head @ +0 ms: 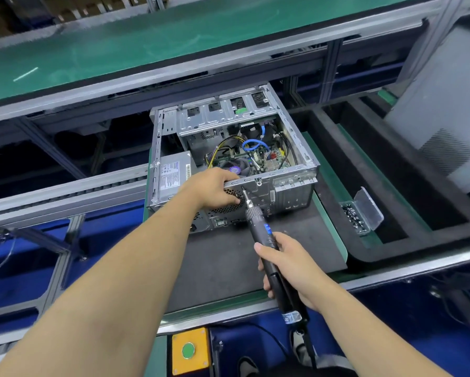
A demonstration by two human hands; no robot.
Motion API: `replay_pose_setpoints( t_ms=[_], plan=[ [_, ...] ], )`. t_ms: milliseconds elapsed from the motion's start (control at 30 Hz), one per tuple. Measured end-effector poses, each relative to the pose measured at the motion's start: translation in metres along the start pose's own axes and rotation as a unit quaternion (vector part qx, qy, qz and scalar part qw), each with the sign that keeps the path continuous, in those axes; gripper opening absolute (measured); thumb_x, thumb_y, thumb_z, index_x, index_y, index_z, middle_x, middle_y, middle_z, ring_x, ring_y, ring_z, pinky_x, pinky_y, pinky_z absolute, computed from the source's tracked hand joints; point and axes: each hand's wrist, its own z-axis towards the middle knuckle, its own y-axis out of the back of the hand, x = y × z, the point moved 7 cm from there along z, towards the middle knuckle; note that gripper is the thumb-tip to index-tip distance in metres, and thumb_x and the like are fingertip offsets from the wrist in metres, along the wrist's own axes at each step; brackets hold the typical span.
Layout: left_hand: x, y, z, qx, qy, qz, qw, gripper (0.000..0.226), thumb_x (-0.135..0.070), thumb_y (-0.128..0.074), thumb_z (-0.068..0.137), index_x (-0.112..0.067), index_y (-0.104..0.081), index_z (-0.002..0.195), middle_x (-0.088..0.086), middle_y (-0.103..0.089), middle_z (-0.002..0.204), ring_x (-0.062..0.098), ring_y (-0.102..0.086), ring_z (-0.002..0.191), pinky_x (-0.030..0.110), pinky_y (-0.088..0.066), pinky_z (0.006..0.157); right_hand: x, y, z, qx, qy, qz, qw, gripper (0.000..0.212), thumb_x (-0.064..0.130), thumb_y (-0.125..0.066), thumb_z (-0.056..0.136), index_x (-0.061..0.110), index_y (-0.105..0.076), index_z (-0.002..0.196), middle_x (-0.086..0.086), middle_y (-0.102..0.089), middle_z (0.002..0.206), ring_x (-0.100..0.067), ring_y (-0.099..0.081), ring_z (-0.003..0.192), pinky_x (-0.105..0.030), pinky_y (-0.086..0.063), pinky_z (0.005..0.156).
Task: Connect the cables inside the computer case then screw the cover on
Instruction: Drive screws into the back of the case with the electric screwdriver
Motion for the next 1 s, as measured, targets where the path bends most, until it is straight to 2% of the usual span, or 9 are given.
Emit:
replay_pose_setpoints(
  t_ms=[233, 367, 433, 567, 667, 733, 833, 933, 1000],
  plan=[
    [-0.001, 0.000, 0.000, -0.001, -0.002, -0.002, 1.000, 0.032, -0.043, -0.080, 0.075, -0.048, -0.067, 0.103, -0.016, -0.070, 0.089, 0.016, -0.064, 0.088, 0.028, -0.048, 0.077, 0.001, -0.006, -0.006, 0.001, -0.038, 0.043, 0.998, 0.032, 0.034, -0.073, 0.091, 0.008, -0.060, 0.103, -0.012, -0.069, 0.074, -0.027, -0.061, 0.057, -0.036, -0.054, 0.055],
    [-0.003, 0.001, -0.002, -0.010, -0.005, 0.003, 1.000, 0.029, -0.043, -0.080, 0.075, -0.044, -0.068, 0.101, -0.016, -0.069, 0.086, 0.016, -0.064, 0.086, 0.029, -0.048, 0.075, 0.000, -0.019, -0.007, 0.023, -0.046, 0.019, 0.998, 0.035, 0.046, -0.064, 0.095, 0.013, -0.055, 0.105, -0.011, -0.068, 0.077, -0.035, -0.071, 0.069, -0.049, -0.062, 0.065],
    [-0.003, 0.001, -0.003, -0.011, -0.005, 0.004, 1.000, 0.027, -0.044, -0.079, 0.075, -0.042, -0.068, 0.100, -0.014, -0.070, 0.087, 0.017, -0.064, 0.087, 0.031, -0.051, 0.078, -0.002, -0.025, -0.009, 0.039, -0.066, 0.028, 0.997, 0.037, 0.053, -0.060, 0.095, 0.019, -0.053, 0.107, -0.009, -0.069, 0.078, -0.039, -0.073, 0.074, -0.051, -0.061, 0.062],
    [-0.002, 0.001, -0.003, -0.023, 0.000, 0.006, 1.000, 0.029, -0.047, -0.078, 0.074, -0.040, -0.068, 0.101, -0.015, -0.069, 0.087, 0.016, -0.064, 0.087, 0.032, -0.052, 0.079, -0.004, -0.028, -0.015, 0.029, -0.092, 0.082, 0.992, 0.042, 0.057, -0.064, 0.090, 0.023, -0.055, 0.112, -0.009, -0.066, 0.074, -0.030, -0.064, 0.058, -0.043, -0.056, 0.059],
    [0.000, 0.000, -0.002, -0.021, 0.000, 0.001, 1.000, 0.028, -0.049, -0.078, 0.074, -0.043, -0.067, 0.099, -0.016, -0.069, 0.087, 0.016, -0.062, 0.088, 0.033, -0.051, 0.080, 0.002, -0.026, -0.021, 0.037, -0.075, 0.118, 0.989, 0.040, 0.047, -0.077, 0.084, 0.018, -0.055, 0.101, -0.009, -0.062, 0.075, -0.028, -0.059, 0.056, -0.038, -0.052, 0.055],
    [0.000, 0.000, -0.002, -0.020, 0.000, 0.000, 1.000, 0.027, -0.050, -0.077, 0.074, -0.050, -0.064, 0.098, -0.015, -0.069, 0.090, 0.017, -0.061, 0.089, 0.032, -0.049, 0.079, 0.009, -0.029, -0.027, 0.071, -0.050, 0.139, 0.986, 0.037, 0.033, -0.084, 0.078, 0.018, -0.055, 0.094, -0.009, -0.059, 0.080, -0.027, -0.058, 0.058, -0.037, -0.051, 0.055],
    [-0.001, 0.000, -0.002, -0.019, -0.002, -0.001, 1.000, 0.028, -0.050, -0.077, 0.074, -0.057, -0.061, 0.095, -0.017, -0.067, 0.089, 0.018, -0.061, 0.090, 0.032, -0.048, 0.080, 0.017, -0.033, -0.032, 0.094, -0.018, 0.147, 0.984, 0.039, 0.013, -0.083, 0.076, 0.018, -0.051, 0.098, -0.006, -0.056, 0.078, -0.026, -0.058, 0.061, -0.036, -0.053, 0.057],
    [-0.002, 0.000, -0.003, -0.025, 0.000, 0.003, 1.000, 0.028, -0.049, -0.077, 0.075, -0.054, -0.062, 0.098, -0.018, -0.064, 0.089, 0.018, -0.060, 0.090, 0.032, -0.049, 0.081, 0.019, -0.037, -0.032, 0.086, -0.015, 0.134, 0.987, 0.039, 0.008, -0.080, 0.077, 0.018, -0.050, 0.100, -0.004, -0.056, 0.072, -0.025, -0.059, 0.060, -0.037, -0.053, 0.056],
    [-0.002, 0.000, -0.003, -0.024, -0.001, 0.003, 1.000, 0.024, -0.048, -0.078, 0.075, -0.053, -0.062, 0.092, -0.018, -0.065, 0.085, 0.017, -0.061, 0.088, 0.032, -0.049, 0.078, 0.019, -0.040, -0.032, 0.079, -0.019, 0.135, 0.988, 0.033, 0.007, -0.077, 0.082, 0.016, -0.050, 0.098, -0.004, -0.056, 0.072, -0.025, -0.059, 0.059, -0.038, -0.054, 0.055]
  ],
)
